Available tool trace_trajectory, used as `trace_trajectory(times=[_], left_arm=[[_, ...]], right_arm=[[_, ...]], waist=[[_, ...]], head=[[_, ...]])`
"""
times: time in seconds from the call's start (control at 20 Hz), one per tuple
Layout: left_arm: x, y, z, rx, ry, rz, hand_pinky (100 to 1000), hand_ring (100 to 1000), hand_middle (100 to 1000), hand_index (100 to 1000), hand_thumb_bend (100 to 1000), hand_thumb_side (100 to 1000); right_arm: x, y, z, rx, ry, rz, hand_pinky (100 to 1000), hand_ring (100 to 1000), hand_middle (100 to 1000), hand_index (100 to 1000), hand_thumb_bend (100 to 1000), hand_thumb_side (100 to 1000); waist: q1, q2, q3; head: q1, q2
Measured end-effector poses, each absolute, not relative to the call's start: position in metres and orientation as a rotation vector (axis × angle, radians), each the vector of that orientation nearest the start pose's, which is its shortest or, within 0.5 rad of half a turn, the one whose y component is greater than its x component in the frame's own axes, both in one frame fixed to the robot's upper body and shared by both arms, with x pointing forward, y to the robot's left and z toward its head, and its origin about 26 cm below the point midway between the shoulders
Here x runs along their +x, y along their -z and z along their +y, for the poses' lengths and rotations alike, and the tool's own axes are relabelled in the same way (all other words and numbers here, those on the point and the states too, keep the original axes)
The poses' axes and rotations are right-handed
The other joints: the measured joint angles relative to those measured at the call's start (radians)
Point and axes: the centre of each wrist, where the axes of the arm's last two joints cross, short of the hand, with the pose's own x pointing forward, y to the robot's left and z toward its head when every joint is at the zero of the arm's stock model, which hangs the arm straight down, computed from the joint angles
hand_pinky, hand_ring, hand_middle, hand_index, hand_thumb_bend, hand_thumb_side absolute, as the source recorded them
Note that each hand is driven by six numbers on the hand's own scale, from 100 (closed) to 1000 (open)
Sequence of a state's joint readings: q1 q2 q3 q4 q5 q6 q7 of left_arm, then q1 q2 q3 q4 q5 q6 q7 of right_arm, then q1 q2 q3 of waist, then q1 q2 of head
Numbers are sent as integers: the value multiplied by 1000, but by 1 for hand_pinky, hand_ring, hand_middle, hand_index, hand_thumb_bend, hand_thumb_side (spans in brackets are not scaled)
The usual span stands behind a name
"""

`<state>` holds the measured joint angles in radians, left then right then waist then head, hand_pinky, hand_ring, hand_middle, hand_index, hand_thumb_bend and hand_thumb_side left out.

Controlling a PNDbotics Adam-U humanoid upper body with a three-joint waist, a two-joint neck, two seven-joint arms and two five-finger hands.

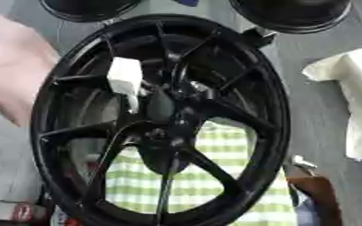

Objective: Pull the pin out of the wheel hub.

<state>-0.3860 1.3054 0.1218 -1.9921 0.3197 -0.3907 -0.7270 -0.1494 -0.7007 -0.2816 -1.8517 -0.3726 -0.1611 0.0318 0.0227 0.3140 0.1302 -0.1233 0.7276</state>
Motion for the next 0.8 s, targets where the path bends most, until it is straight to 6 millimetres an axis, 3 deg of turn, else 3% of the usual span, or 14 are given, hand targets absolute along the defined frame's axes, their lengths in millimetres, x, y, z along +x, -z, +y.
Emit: trace_trajectory(times=[0.25, 0.5, 0.8], left_arm=[[262, -380, 341, -545, -2663, 2240, 932, 881, 800, 904, 100, 374], [269, -371, 325, -531, -2690, 2132, 933, 870, 790, 898, 100, 453], [276, -366, 305, -529, -2760, 2076, 939, 868, 790, 898, 100, 468]], right_arm=[[283, -221, -404, -317, -317, -2238, 981, 812, 673, 626, 100, 537], [285, -222, -402, -296, -332, -2236, 982, 813, 674, 626, 100, 544], [287, -222, -400, -280, -345, -2228, 985, 814, 675, 627, 100, 556]], waist=[[0, 0, -14], [4, 0, -30], [11, 0, -45]], head=[[15, 0], [31, 0], [45, -1]])
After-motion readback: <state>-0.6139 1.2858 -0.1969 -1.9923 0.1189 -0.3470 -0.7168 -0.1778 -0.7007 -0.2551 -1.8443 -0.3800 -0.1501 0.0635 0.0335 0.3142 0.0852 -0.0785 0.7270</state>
